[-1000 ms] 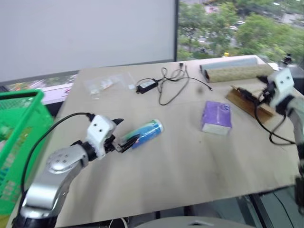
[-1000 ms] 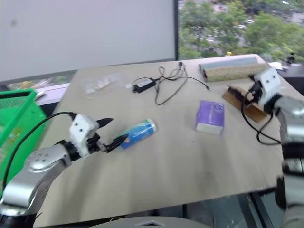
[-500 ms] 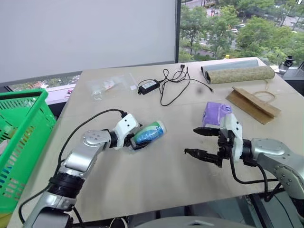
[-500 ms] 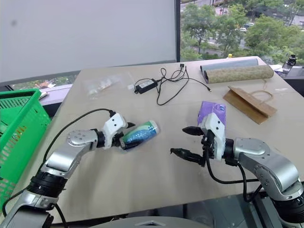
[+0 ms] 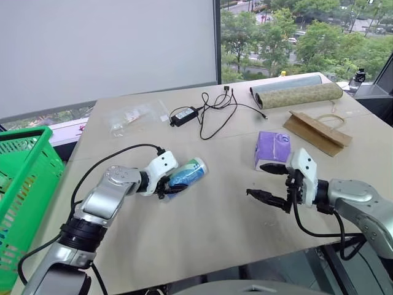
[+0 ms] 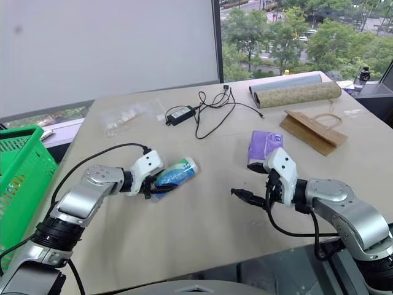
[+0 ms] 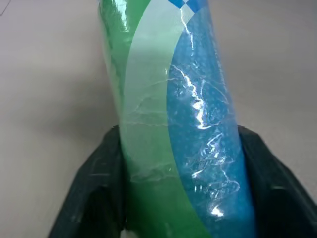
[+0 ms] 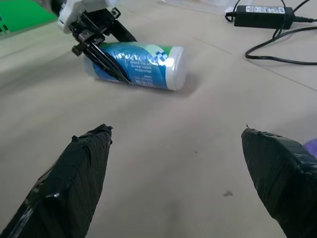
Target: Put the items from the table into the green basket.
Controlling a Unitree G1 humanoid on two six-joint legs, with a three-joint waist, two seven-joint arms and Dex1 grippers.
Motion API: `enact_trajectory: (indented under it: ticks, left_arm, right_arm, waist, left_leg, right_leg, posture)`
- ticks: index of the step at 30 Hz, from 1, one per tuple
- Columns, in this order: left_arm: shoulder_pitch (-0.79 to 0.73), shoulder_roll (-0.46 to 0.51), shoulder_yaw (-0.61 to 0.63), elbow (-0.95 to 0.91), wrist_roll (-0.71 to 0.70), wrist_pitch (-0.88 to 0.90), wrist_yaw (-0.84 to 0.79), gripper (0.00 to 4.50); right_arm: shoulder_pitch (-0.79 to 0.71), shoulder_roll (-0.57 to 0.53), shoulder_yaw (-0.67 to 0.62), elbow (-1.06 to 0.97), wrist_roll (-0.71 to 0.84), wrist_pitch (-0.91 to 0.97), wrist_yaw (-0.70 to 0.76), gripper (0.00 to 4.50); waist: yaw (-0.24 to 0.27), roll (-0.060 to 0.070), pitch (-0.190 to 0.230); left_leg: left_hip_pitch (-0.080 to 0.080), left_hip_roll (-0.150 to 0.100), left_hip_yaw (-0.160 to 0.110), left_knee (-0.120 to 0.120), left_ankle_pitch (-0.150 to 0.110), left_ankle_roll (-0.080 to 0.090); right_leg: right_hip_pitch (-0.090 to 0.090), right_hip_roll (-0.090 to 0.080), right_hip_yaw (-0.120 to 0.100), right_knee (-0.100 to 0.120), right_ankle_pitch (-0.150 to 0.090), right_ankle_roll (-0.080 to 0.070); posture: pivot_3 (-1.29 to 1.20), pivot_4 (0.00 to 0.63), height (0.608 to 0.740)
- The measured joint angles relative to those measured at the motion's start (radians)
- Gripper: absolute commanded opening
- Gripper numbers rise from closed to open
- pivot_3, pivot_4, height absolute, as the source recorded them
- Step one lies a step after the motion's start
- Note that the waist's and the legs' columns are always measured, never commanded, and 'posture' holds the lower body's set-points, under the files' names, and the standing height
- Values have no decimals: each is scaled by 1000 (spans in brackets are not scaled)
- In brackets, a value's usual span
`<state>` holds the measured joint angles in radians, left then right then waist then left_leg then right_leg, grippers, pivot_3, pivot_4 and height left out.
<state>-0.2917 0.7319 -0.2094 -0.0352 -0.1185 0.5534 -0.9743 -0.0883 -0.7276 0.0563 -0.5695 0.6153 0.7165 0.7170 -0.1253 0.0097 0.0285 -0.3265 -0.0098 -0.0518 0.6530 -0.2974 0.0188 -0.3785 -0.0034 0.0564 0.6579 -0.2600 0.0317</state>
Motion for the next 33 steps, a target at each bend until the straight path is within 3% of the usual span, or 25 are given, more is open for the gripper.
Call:
enact_trajectory:
  ticks: [6, 9, 10, 15, 21, 25, 30, 33]
  left_arm:
    - [17, -94, 108, -2, -21, 13, 120, 2045]
    - [-32, -187, 320, -28, -61, 55, 345, 2045]
    - [-70, -181, 417, -56, -62, 72, 423, 2045]
    - [-138, -64, 735, -130, -55, 133, 630, 2045]
    - [-109, 98, 960, 16, -4, 174, 769, 2045]
    - [-30, 119, 1024, 73, 21, 174, 798, 2045]
    - [28, 131, 1034, 119, 41, 178, 827, 4278]
    - [28, 139, 1032, 128, 41, 175, 837, 4439]
  right_arm:
    - [-59, 47, 3, 15, 11, -3, 20, 4500]
    - [-138, 153, 2, 51, 60, -29, 31, 4500]
    - [-167, 165, 1, 60, 71, -41, 41, 4500]
    - [-272, 228, -10, 148, 103, -64, 72, 4500]
    - [-434, 286, -8, 212, 168, -71, 164, 4500]
    - [-447, 286, 0, 234, 183, -57, 197, 4500]
    - [-475, 285, 3, 206, 231, -21, 215, 4500]
    - [-475, 284, 3, 194, 236, -19, 212, 4500]
  waist:
    - [14, -3, 2]
    - [20, -27, 15]
    - [17, -33, 12]
    - [23, -33, 11]
    - [68, -34, 10]
    - [115, -38, 8]
    - [143, -41, 6]
    - [142, -42, 4]
  left_leg:
    - [0, -2, -8, 1, 0, 0]
    - [-6, 1, -11, 3, 0, 0]
    - [-14, 3, -13, 3, 1, -1]
    - [-32, 0, -12, 0, 3, -8]
    - [-39, -5, -14, 0, 4, -9]
    - [-40, -7, -16, 1, 4, -10]
    - [-36, -8, -24, 1, 5, -12]
    - [-35, -8, -26, 1, 5, -12]
  right_leg:
    - [-1, -3, -3, 0, 0, 0]
    - [-8, -6, -5, 4, 1, -1]
    - [-17, -5, -6, 5, 5, -7]
    - [-38, -10, -7, 6, 7, -10]
    - [-43, -16, -12, 5, 7, -10]
    - [-43, -19, -15, 5, 7, -10]
    - [-37, -20, -22, 5, 8, -11]
    - [-35, -20, -24, 5, 8, -12]
  posture:
    - [-137, 0, 740]
    - [-74, 0, 740]
    - [-65, 0, 740]
    - [19, 0, 740]
    - [39, 0, 740]
    - [38, 0, 740]
    - [23, 0, 740]
    - [5, 0, 740]
